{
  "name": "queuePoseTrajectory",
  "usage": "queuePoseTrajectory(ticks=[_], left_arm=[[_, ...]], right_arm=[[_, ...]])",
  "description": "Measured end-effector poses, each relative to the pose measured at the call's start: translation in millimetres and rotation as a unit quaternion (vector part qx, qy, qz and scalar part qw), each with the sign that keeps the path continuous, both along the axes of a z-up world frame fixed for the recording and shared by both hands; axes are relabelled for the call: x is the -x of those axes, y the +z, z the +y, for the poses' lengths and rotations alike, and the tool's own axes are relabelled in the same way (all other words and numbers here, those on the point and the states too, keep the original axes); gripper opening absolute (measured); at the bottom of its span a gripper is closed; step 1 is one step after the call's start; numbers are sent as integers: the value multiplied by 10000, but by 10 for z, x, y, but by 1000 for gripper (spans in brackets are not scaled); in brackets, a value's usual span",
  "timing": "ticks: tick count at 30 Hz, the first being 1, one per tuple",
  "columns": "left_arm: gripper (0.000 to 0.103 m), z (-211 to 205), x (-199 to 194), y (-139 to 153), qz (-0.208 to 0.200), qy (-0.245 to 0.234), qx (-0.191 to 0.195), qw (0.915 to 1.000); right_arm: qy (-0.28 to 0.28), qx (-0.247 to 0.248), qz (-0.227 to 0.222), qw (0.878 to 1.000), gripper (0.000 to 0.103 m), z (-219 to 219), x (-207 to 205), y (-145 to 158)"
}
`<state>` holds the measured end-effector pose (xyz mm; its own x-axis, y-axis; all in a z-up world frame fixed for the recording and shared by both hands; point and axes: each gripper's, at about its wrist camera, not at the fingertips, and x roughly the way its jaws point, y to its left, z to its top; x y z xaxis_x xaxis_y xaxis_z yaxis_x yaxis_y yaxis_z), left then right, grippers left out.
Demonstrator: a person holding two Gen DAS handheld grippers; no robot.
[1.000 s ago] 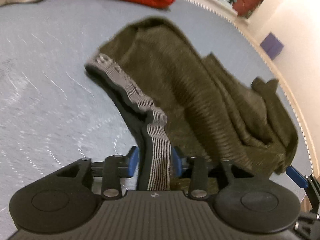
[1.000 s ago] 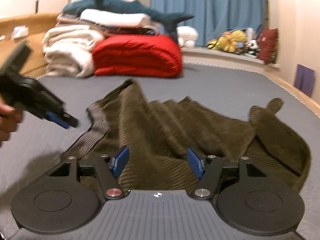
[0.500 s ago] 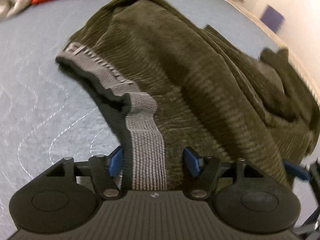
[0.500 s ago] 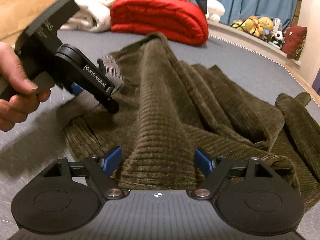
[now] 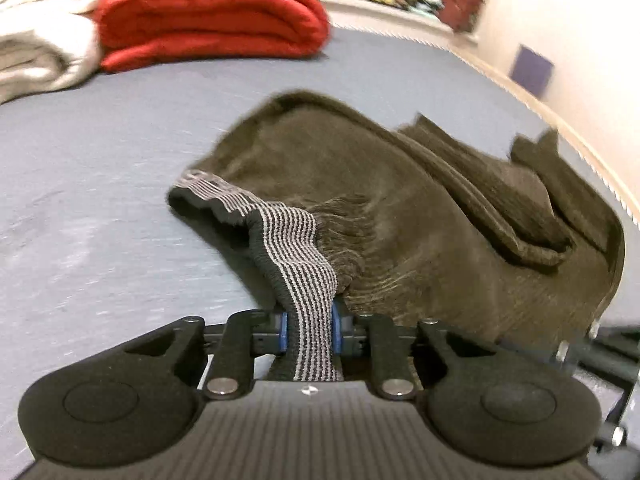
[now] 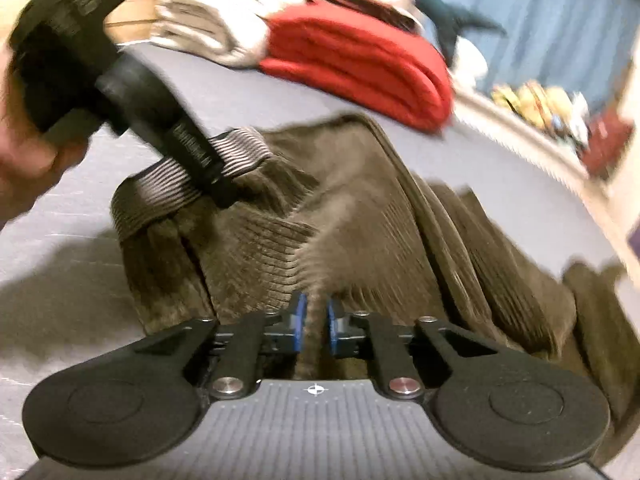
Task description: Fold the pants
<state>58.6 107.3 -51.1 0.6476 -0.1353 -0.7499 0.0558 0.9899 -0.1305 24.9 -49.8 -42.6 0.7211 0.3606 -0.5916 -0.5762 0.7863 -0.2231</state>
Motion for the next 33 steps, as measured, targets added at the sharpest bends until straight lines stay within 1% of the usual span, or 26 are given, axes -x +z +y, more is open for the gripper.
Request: queuePoseTrajectory(ticks=[2,3,5,7,8,10,12,14,15,16,17,18,19,20,21,22,23,24,25,26,27,29,30,32,33], left_arm=[[20,195,165,93,-13,-37,365,9993],[20,249,244,122,-26,-91,441,9990],[19,323,454,166,-73,-119,410,9991],[18,442,619,155,-13,57,402,9992],[18,505,658,150,32,151,460,9988],[17,723,740,174,55,330,585,9977],[17,926,833,249,26,492,618,9969],[16,1143,875,296,90,777,566,9953],[15,1231,895,288,146,928,553,9940],[15,1369,934,275,280,1130,526,9918],[15,1456,950,250,392,1281,480,9898],[16,1538,965,224,497,1407,447,9878],[21,1574,965,175,649,1450,431,9864],[25,1568,947,137,791,1421,369,9860],[34,1525,914,115,919,1399,141,9858],[40,1456,898,125,958,1445,-186,9847],[43,1367,888,173,922,1552,-516,9822],[45,1289,903,230,850,1596,-742,9807],[47,1171,887,335,680,1559,-957,9808],[51,1063,843,425,539,1516,-1046,9814],[57,965,855,510,387,1482,-1078,9823],[58,715,818,659,84,1327,-967,9864],[58,578,784,688,33,1200,-887,9888],[58,267,721,712,-104,676,-619,9957],[58,104,700,700,-159,384,-532,9977]], right_arm=[[546,-163,-59,9984,0,155,174,86],[841,-170,-156,9962,0,277,308,121],[1225,-103,-262,9921,0,459,480,130],[1413,5,-272,9896,0,643,594,90],[1454,14,-252,9890,0,727,613,77],[1547,-102,-163,9878,0,802,665,92],[1616,-255,-153,9864,0,837,728,148],[1721,-460,-101,9840,5,799,782,206],[1753,-560,-76,9829,14,787,787,237],[1758,-640,-72,9823,26,738,812,251],[1738,-695,-95,9823,32,684,821,269],[1702,-731,-143,9826,42,631,833,284],[1644,-764,-198,9832,46,549,827,295],[1576,-769,-233,9842,47,454,811,303],[1510,-757,-263,9853,47,353,828,314],[1410,-734,-321,9868,48,236,775,338],[1275,-739,-382,9883,48,128,679,355],[1071,-770,-432,9903,49,-18,588,399],[849,-821,-455,9920,49,-194,471,457],[608,-871,-510,9930,49,-395,408,512],[311,-886,-602,9938,51,-607,283,580],[-298,-786,-697,9940,55,-1039,-5,668],[-620,-723,-636,9934,57,-1248,-198,693],[-1169,-703,-522,9893,58,-1701,-488,669],[-1442,-643,-476,9863,61,-1920,-623,614]])
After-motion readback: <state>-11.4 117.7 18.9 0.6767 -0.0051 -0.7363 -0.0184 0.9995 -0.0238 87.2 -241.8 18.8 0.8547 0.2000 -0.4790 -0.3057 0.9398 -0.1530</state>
